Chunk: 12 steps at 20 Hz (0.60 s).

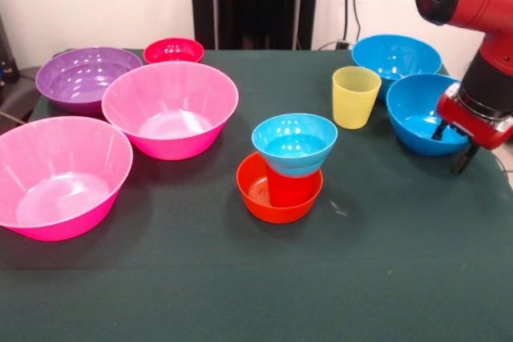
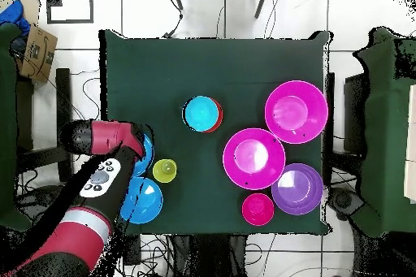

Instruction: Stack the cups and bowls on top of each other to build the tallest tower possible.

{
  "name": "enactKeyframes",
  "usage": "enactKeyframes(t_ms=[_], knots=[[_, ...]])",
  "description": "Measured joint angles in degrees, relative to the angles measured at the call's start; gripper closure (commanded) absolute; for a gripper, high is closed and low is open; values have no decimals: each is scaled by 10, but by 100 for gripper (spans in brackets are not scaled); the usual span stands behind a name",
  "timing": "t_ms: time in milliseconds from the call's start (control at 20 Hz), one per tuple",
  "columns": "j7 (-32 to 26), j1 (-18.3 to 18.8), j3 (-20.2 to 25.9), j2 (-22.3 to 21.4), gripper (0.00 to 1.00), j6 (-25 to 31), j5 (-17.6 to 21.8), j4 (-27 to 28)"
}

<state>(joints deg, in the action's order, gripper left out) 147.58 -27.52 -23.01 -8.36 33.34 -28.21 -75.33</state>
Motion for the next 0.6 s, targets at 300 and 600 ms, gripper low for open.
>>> enactKeyframes(t_ms=[300, 600], knots=[[0, 11, 4, -13, 100, -1, 0, -1], [0, 30, 12, -26, 100, 6, 1, -1]])
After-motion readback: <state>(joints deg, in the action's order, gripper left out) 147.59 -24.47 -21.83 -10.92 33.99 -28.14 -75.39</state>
